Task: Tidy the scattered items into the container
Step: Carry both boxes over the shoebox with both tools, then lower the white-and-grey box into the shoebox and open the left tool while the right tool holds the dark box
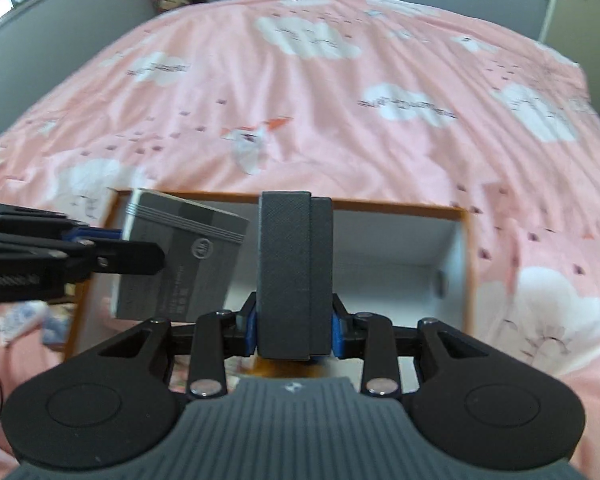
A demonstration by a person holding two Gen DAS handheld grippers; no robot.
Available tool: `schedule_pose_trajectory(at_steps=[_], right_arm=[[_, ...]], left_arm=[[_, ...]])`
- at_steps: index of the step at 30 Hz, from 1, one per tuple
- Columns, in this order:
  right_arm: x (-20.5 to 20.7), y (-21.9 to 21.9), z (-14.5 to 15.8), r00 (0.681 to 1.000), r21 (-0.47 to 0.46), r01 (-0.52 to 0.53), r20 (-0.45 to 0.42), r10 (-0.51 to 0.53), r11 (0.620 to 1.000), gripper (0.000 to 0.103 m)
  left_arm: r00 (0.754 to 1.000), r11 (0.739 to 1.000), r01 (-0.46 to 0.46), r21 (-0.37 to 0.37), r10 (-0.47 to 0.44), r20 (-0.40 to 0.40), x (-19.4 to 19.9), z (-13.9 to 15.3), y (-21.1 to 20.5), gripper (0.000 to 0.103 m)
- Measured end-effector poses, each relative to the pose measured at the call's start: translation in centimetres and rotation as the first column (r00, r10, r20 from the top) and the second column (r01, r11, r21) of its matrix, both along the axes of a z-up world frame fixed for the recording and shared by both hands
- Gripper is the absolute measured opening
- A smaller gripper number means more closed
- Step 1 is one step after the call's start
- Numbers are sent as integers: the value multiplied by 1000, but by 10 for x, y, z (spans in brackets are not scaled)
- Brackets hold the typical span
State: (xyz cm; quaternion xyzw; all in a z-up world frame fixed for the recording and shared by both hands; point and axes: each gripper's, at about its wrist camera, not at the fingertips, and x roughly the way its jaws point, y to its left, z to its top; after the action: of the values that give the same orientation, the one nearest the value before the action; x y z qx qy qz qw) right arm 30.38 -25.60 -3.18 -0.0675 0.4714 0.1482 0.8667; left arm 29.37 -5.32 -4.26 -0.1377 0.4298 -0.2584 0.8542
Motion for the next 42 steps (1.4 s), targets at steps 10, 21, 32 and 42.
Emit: schedule_pose_trajectory(at_steps=[10,21,32,42], right_arm=[[2,-33,-13,996,21,66,-68,-65,998,36],[17,-20,-22,996,73,44,-79,-38,996,36],[24,-12,-28,995,116,44,-91,-34,992,36],[23,-5,-33,994,135,39,-106,-25,990,36]], left_arm=[[1000,1000,6,-30,-6,9,13,-19,-27,17],[993,993,-90,-78,84,-80,23,-67,-8,17],[979,990,-142,-14,139,-149,33,-76,1,20],[978,990,-123,71,133,-161,29,-56,10,31]])
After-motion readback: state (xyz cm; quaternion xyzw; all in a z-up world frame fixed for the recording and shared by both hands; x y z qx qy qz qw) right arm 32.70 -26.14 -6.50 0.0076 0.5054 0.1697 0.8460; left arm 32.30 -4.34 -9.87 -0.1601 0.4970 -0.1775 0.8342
